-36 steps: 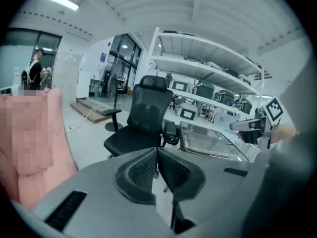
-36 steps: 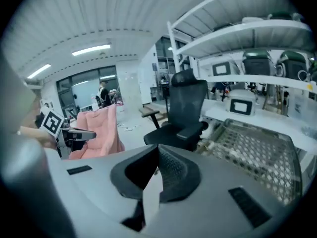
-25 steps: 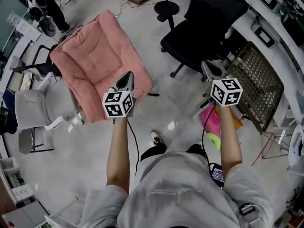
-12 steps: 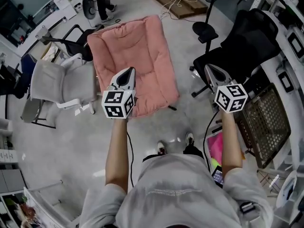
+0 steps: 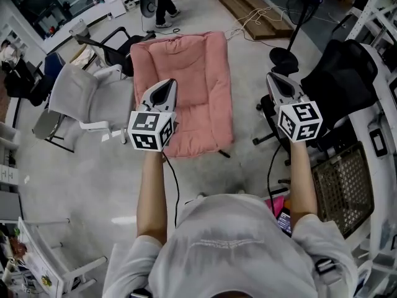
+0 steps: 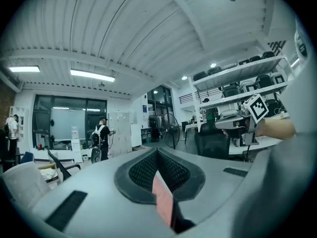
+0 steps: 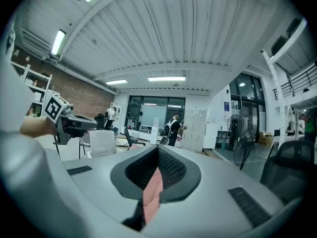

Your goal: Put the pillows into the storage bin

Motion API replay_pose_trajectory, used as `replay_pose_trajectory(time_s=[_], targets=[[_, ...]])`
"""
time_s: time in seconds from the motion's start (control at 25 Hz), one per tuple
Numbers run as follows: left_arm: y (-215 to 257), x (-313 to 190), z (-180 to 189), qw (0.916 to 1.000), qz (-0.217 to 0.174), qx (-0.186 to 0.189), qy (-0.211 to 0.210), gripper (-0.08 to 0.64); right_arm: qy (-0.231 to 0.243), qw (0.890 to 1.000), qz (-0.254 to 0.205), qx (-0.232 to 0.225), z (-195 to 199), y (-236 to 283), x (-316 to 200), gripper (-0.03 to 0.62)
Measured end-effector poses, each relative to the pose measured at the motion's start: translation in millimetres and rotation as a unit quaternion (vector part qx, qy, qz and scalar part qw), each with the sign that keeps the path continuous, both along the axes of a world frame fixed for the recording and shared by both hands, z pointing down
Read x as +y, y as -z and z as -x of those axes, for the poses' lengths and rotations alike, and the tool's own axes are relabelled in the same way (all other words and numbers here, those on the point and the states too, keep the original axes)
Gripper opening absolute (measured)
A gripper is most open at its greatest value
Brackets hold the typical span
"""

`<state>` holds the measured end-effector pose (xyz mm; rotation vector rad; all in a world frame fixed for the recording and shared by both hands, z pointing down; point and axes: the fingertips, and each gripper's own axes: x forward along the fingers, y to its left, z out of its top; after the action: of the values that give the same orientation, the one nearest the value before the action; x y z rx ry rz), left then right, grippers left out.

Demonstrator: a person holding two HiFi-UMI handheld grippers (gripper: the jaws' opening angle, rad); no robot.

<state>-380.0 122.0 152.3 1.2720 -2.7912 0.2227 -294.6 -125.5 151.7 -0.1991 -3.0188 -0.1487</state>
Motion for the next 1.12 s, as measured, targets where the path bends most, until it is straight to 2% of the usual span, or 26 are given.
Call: replay_pose_trajectory(time_s=[0.16,0.68,1.12], targets=[[13,-14,-1,0.9999,-0.005,-0.015,0.007,0.015,0.017,0.999,-0.032,-0.007,10,11,-10,0.023],[54,-20,-7,0.9968,-0.002,-0.076,0.024,0.015,0.06,0.995,-0.071,-0.044,35,44,-1,0.023],[56,-6,-8,0.9963,0.001,-0.081,0.03,0.015,0.059,0.995,-0.065,-0.043,36,38,9,0.023]])
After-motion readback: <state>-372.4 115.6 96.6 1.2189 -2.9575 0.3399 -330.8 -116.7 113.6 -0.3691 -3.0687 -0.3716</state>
